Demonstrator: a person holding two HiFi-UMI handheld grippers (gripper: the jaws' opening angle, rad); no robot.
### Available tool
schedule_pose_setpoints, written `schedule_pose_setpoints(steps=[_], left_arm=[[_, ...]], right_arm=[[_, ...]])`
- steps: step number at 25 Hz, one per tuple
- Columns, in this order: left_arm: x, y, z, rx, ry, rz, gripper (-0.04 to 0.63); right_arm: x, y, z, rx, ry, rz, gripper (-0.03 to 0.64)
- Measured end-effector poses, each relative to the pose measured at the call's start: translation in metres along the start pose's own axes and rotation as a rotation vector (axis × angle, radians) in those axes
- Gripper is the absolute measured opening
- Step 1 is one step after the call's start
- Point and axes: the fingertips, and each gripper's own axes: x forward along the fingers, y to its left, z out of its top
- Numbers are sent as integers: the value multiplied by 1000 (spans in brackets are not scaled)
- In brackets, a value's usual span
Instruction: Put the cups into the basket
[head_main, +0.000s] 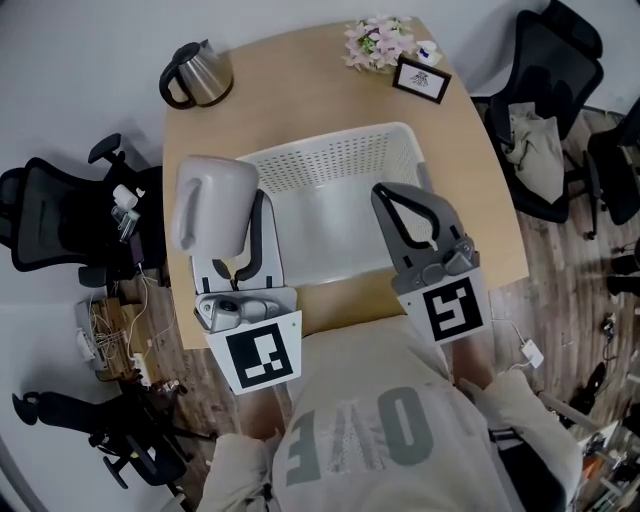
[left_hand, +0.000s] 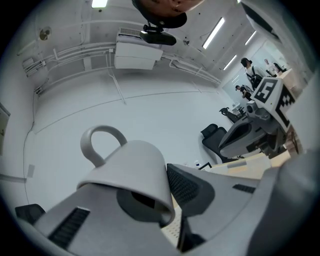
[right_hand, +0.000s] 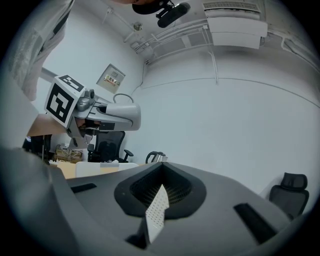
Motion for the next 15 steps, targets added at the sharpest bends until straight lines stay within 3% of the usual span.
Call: schedule_pose_setpoints(steps=[2,5,11,15], left_arm=[[4,1,-1,18,9,-31,51],[16,-6,-8,60,64,-141,51],[47,-30,-23,280,142,-325,51],[67,-59,-33,369,190,-494,51]], right_arm=[[4,1,1,-2,3,-4,-2],[7,-2,3,32,-4,-17,-2],[-2,-15,-3,154,31,-84,-2],[-9,-29,-6,235,17,-112,-2]])
